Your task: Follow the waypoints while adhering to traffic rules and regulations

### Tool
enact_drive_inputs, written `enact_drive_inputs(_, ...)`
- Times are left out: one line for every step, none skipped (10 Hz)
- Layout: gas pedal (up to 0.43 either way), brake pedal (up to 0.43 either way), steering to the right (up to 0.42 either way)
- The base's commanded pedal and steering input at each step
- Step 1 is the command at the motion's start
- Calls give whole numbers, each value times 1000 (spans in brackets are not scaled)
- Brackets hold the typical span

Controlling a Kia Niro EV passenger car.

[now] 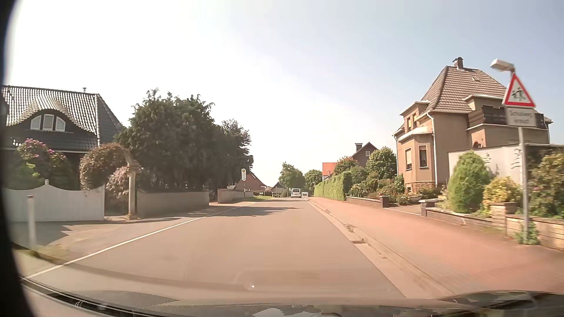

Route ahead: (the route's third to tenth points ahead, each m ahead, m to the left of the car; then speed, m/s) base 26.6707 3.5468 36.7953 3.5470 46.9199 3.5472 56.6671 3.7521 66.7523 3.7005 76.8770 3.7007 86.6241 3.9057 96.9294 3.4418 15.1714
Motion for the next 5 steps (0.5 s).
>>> enact_drive_inputs(209, 0, -12)
enact_drive_inputs(209, 0, -12)
enact_drive_inputs(209, 0, -12)
enact_drive_inputs(209, 0, -12)
enact_drive_inputs(209, 0, -11)
